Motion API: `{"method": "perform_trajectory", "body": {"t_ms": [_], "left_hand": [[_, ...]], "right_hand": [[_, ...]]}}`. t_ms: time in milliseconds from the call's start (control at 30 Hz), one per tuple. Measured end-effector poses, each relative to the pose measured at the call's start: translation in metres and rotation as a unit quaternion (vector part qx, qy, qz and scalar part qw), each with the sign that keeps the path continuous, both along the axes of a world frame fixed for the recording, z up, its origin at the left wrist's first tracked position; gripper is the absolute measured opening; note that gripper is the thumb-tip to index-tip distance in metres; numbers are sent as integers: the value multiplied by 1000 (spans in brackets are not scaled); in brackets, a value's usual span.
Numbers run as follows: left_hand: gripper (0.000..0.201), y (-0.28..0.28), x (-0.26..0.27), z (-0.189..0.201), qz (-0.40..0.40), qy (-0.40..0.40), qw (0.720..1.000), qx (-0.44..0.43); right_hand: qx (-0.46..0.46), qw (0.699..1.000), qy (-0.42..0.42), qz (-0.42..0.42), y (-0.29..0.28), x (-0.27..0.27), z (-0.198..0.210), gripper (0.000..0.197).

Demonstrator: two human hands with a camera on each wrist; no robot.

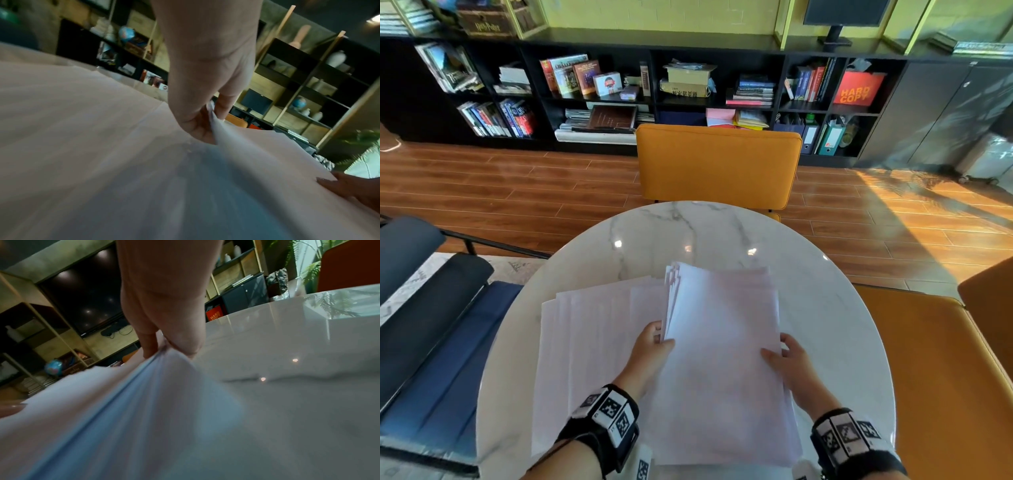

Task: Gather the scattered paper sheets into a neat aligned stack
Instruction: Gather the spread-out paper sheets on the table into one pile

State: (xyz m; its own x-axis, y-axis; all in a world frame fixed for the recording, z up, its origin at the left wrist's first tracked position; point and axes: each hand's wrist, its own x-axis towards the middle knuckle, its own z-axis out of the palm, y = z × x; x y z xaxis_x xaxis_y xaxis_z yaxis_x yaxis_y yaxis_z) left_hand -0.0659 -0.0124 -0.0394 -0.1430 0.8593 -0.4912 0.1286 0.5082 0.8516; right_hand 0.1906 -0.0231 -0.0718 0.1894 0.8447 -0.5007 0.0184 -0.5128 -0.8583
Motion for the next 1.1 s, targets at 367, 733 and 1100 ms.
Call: {"method": "perform_trajectory", "body": {"t_ms": [367,733,1100], "left_hand": [[59,-14,-52,-16,163,181,963,-112],[44,-7,-45,-17,37,197,974,-103],[23,-12,-42,-21,30,68,997,10]], "right_hand": [[-11,993,-119,24,1,-9,-11,46],[-4,956,-260,138,4,-29,-8,42],[-31,850,-416,323,-2,-60,-1,52]]}}
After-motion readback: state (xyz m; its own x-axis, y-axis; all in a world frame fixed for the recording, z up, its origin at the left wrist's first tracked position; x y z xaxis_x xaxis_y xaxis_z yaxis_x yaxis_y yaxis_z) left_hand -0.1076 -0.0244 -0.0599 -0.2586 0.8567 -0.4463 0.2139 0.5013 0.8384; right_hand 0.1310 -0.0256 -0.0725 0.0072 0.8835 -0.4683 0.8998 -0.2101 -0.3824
